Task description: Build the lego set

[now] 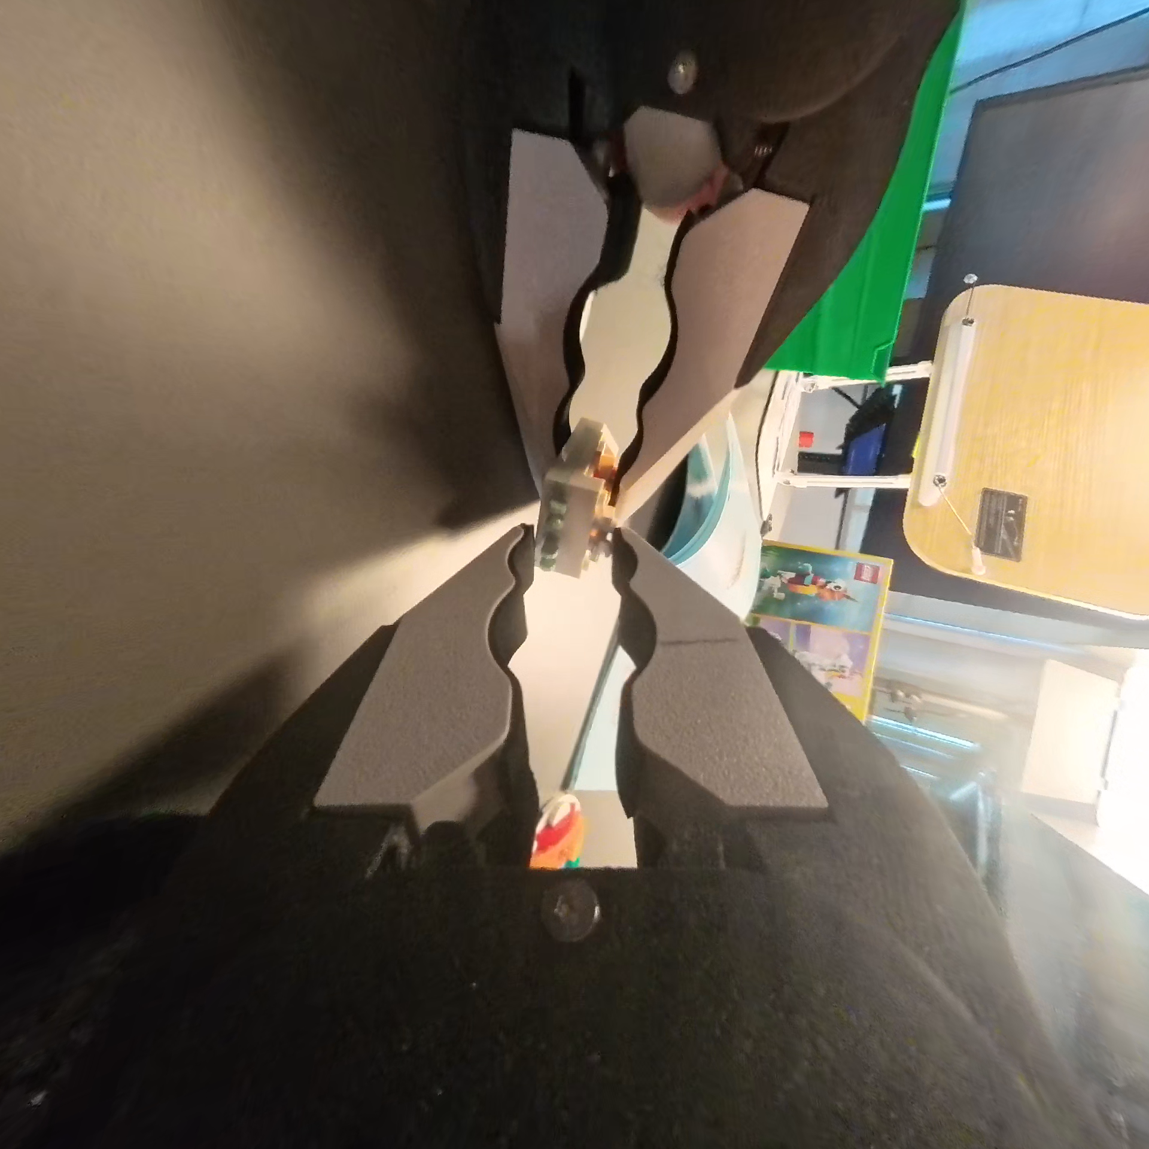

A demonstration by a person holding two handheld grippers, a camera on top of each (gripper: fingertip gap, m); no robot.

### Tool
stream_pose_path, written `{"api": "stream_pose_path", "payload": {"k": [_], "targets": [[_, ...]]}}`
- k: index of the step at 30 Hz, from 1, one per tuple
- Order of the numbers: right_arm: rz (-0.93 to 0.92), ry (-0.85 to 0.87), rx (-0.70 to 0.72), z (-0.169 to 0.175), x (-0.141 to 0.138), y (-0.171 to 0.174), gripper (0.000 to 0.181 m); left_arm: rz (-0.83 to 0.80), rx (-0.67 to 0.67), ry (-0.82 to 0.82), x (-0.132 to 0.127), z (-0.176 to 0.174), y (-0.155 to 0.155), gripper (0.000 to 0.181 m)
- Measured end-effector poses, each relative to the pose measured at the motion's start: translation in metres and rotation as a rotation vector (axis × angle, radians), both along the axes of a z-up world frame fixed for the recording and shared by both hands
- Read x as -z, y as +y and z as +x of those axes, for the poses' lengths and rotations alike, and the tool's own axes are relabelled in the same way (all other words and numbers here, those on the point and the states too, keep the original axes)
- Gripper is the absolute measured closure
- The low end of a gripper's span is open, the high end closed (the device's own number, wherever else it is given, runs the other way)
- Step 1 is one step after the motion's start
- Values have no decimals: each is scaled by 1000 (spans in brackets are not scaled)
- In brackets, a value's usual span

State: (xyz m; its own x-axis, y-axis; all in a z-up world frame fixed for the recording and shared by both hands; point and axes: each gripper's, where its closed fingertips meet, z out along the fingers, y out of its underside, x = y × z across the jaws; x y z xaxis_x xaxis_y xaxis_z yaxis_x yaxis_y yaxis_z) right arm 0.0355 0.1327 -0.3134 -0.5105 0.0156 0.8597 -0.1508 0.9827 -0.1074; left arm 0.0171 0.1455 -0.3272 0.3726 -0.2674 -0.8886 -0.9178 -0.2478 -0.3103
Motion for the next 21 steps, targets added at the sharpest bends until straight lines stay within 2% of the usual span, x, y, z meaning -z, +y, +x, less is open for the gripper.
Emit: {"api": "stream_pose_path", "payload": {"k": [21], "targets": [[85, -17, 36, 3, 0, 3, 161, -6, 11, -20, -1, 3, -1, 162]]}}
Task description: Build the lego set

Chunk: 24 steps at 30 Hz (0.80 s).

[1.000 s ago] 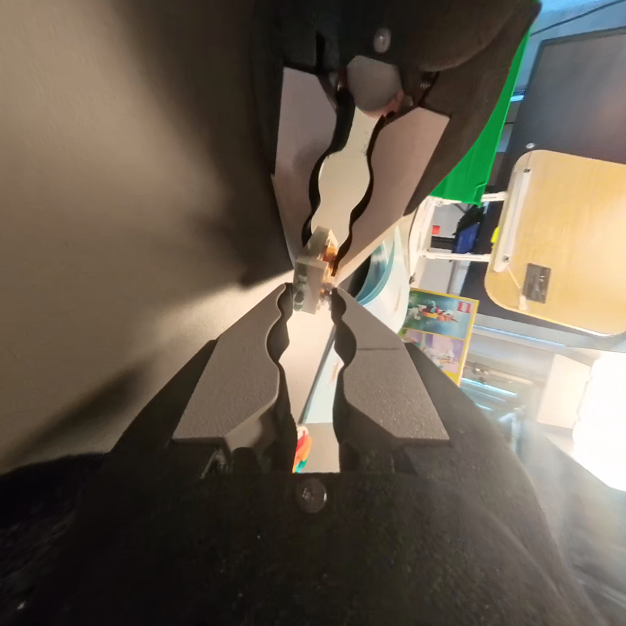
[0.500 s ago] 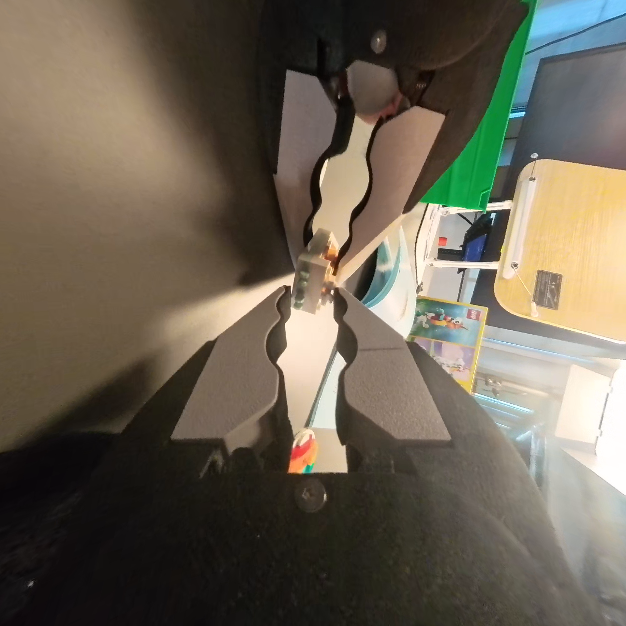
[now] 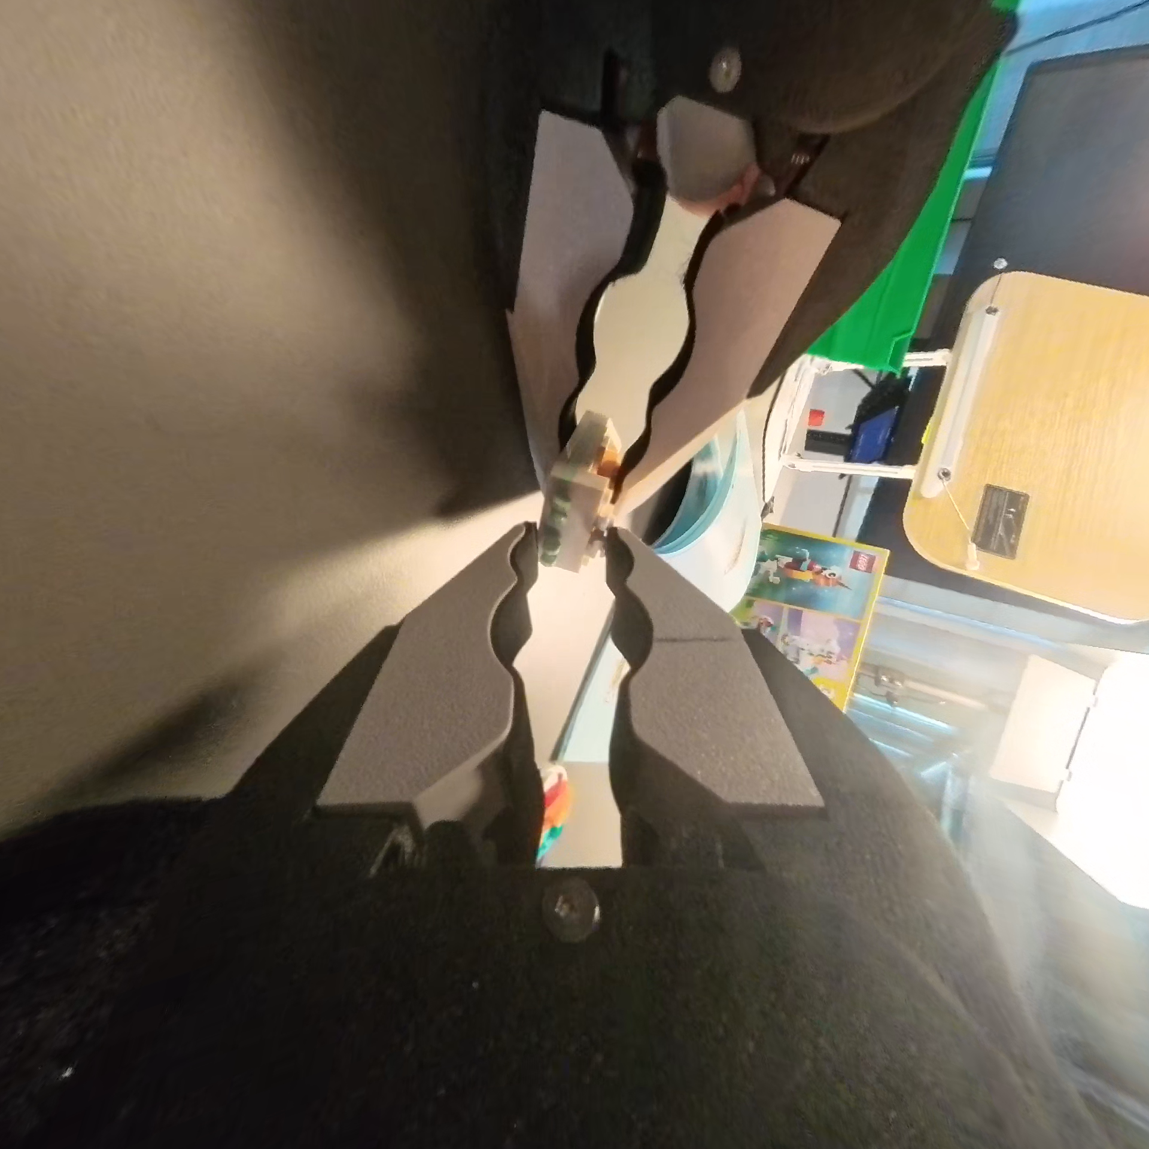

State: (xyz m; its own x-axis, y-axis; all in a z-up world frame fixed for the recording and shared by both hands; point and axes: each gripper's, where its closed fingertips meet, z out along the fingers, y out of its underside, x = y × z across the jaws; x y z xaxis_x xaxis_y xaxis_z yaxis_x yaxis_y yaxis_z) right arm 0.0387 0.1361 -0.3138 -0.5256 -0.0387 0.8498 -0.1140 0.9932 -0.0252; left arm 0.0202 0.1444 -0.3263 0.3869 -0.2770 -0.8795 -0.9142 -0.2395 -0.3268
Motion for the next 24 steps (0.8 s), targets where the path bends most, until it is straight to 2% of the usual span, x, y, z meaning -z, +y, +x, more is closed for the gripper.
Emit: {"api": "stream_pose_path", "payload": {"k": [4, 11, 16, 20, 24], "targets": [[6, 4, 8, -1, 0, 0, 161, 0, -3, 3, 0, 0, 0, 162], [-118, -5, 27, -4, 1, 1, 159, -3, -21, 3, 0, -4, 1, 162], [-87, -6, 42, -6, 0, 2, 161, 0, -27, 9, 0, -5, 1, 162], [-307, -35, 78, -9, -4, 1, 160, 17, -39, -31, -3, -8, 1, 162], [-585, 17, 65, -12, -27, 7, 125, 38, -51, 20, -4, -12, 2, 163]]}}
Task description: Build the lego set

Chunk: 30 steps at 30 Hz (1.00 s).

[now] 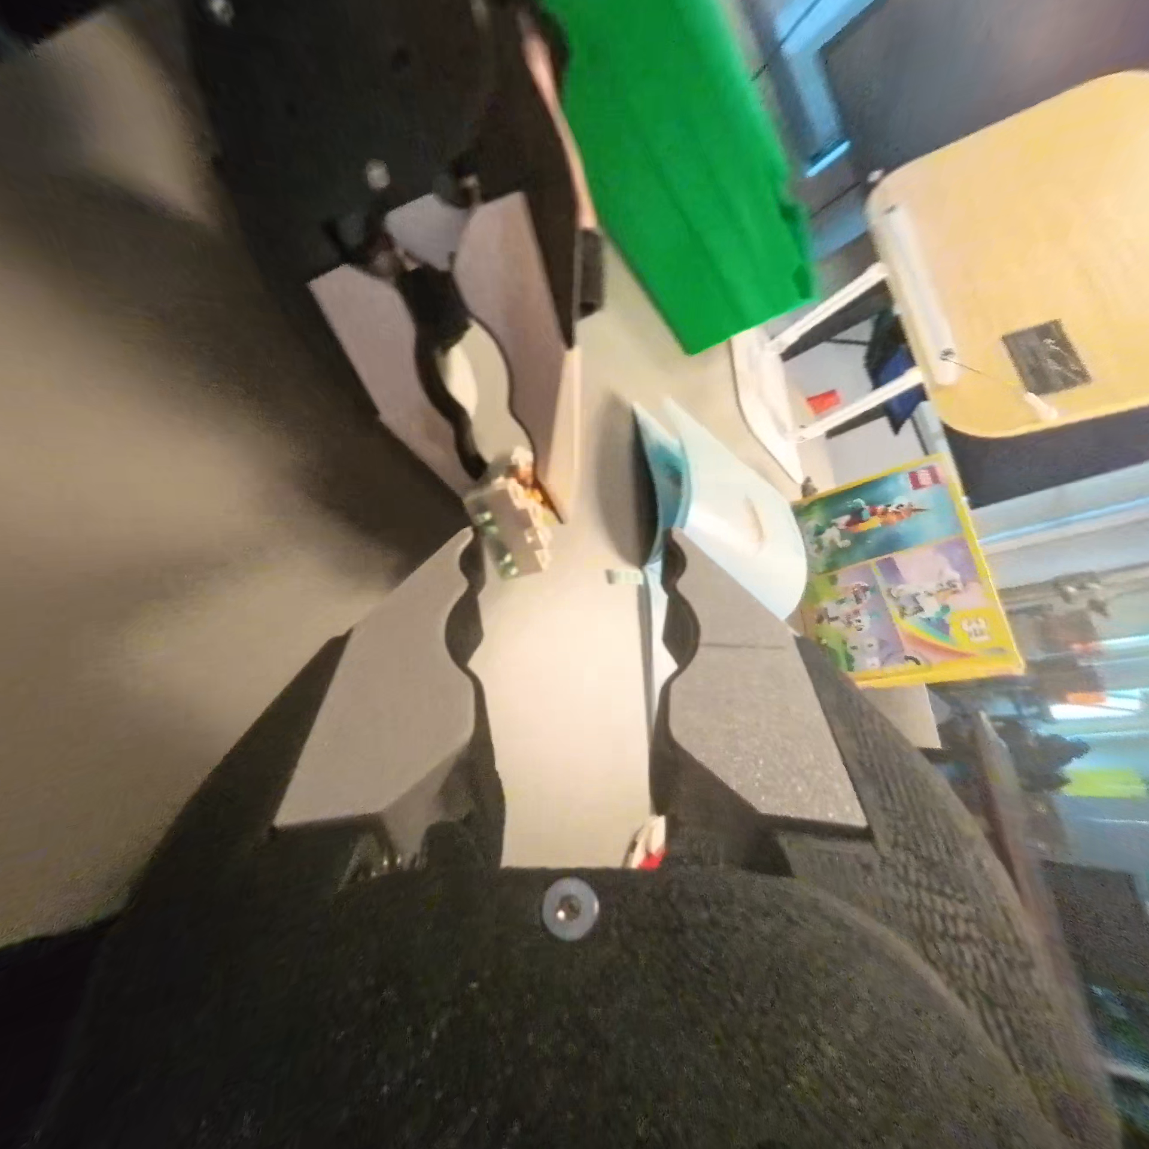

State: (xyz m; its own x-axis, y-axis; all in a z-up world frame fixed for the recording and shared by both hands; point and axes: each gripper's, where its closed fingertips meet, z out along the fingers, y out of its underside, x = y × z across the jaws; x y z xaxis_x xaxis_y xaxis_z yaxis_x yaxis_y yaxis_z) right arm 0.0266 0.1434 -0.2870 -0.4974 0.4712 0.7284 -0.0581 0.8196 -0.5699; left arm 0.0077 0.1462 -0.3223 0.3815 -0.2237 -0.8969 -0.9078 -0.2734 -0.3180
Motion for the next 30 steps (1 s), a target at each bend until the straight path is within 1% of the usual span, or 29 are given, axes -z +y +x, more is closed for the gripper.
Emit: {"api": "stream_pose_path", "payload": {"k": [1, 3, 5, 10, 15, 17, 19, 22, 24, 26, 27, 28, 30], "targets": [[-38, 25, -3, 0, -3, 3, 120, 5, 0, -1, -1, 0, 0, 163], [-77, 102, -7, 0, -6, 11, 121, -2, -7, -2, 0, -2, 0, 162], [-89, 155, 18, -3, -10, 22, 123, 12, -24, 13, -2, -6, 0, 163], [-206, 160, 54, -4, -17, 38, 133, 42, -77, 56, -8, -20, -1, 163], [-236, 177, 86, -6, -19, 48, 142, 72, -138, 127, -14, -36, -3, 162], [-239, 184, 110, -7, -18, 54, 145, 81, -181, 195, -18, -48, -7, 162], [-263, 183, 127, -8, -18, 58, 146, 102, -253, 318, -25, -64, -14, 163], [-279, 176, 141, -10, -18, 60, 147, 76, -286, 380, -23, -72, -18, 162], [-343, 120, 114, -11, -16, 51, 146, 81, -271, 375, -24, -68, -16, 163], [-496, 45, 79, -16, -23, 31, 139, 89, -260, 380, -25, -64, -12, 162], [-587, -27, 44, -18, -25, 16, 135, 92, -252, 385, -25, -61, -11, 162], [-654, -110, 39, -23, -23, 5, 128, 93, -242, 385, -24, -58, -10, 163], [-705, -238, 88, -34, -12, -8, 122, 102, -225, 389, -25, -52, -8, 163]]}}
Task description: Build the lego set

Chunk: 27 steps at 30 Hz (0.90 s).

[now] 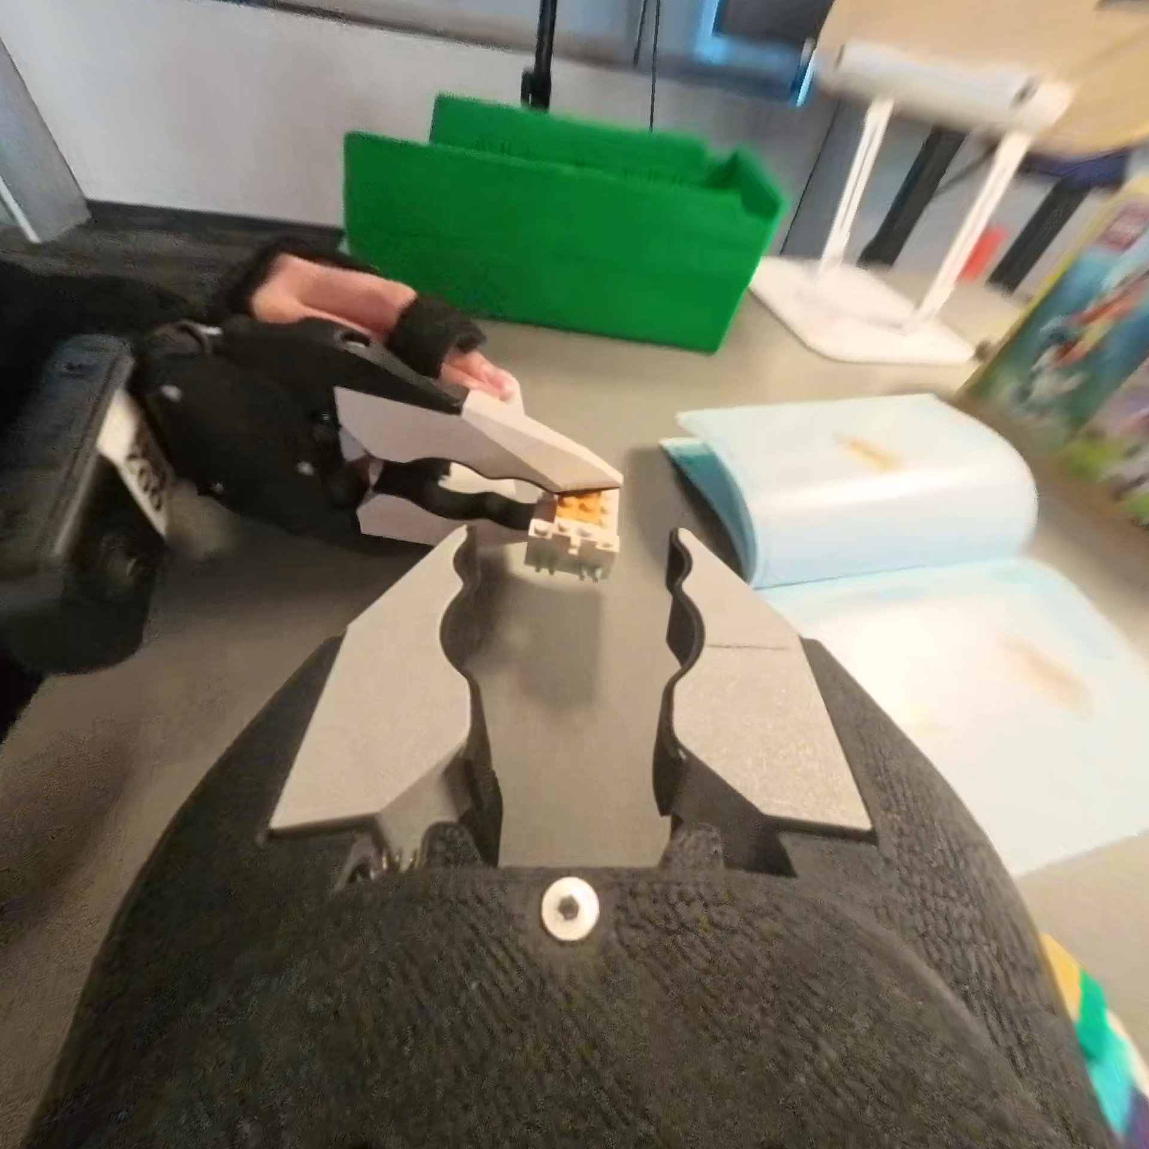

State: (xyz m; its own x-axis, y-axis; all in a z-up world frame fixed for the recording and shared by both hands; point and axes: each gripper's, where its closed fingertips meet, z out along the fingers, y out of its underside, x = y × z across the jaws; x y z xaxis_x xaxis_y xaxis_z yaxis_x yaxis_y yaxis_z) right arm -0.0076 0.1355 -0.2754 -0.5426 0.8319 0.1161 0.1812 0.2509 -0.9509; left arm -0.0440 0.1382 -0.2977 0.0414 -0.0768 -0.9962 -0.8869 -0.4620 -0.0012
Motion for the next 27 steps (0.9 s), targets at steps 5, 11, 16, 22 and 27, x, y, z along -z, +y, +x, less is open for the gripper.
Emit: {"api": "stream_pose_path", "payload": {"k": [5, 11, 16, 22, 27], "targets": [[-4, -70, -6, -9, 9, -13, 137, 4, 21, 23, 0, 6, 0, 163], [12, -164, 0, -6, 19, -12, 152, 27, 52, 19, -3, 9, 0, 159], [84, -230, 71, 5, 30, 19, 157, 97, 52, -284, -11, 5, -16, 142], [178, -307, 47, 12, 51, 21, 152, 263, 52, -624, -49, -4, -64, 139], [234, -126, 43, 11, 29, 24, 131, 438, 96, -777, -98, -13, -120, 142]]}}
